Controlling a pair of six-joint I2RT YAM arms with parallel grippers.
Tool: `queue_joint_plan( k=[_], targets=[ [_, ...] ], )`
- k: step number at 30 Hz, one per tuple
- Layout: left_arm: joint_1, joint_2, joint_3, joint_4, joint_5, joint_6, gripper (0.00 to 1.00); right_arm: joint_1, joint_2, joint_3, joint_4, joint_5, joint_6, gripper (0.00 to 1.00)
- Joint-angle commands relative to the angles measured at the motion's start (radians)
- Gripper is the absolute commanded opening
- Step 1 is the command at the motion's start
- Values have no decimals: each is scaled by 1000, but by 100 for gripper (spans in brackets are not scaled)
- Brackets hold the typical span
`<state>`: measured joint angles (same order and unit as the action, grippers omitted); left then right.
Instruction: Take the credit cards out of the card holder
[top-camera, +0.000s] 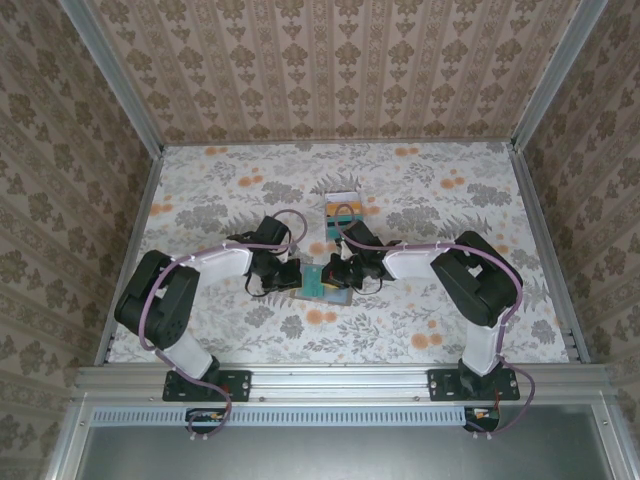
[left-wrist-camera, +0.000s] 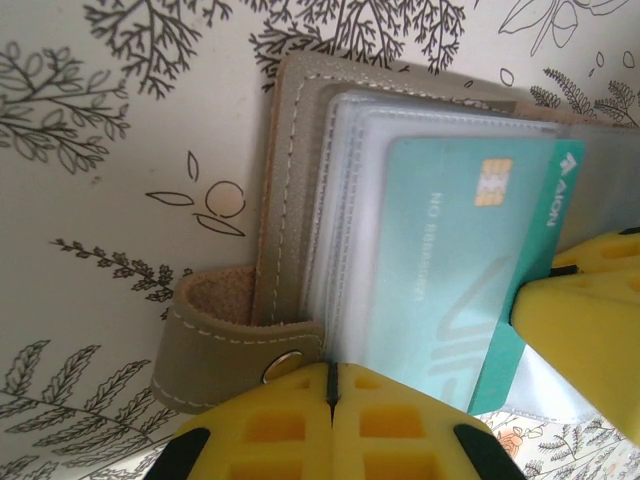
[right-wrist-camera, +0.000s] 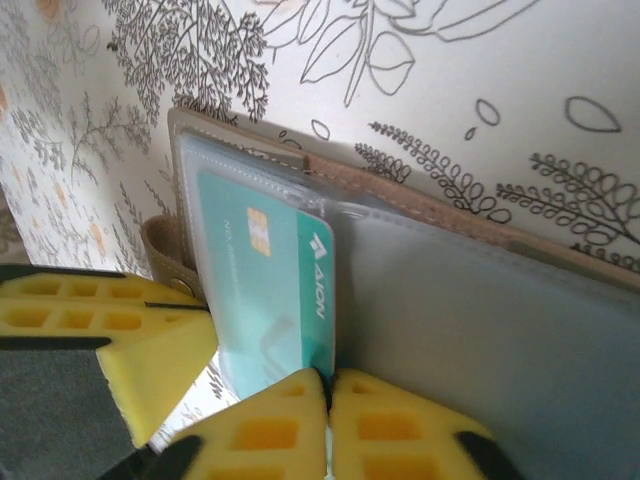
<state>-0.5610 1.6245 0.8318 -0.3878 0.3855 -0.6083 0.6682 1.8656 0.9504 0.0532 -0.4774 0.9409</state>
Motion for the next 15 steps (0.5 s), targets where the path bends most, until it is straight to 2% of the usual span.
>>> queue_joint_plan(
  k=[1, 15],
  targets=[
    [6, 40, -1, -54, -32, 9, 4, 2, 2, 8, -25, 26, -7, 0],
    [16, 44, 2, -64, -36, 19, 4, -78, -133, -119, -62, 34, -57, 0]
  ],
)
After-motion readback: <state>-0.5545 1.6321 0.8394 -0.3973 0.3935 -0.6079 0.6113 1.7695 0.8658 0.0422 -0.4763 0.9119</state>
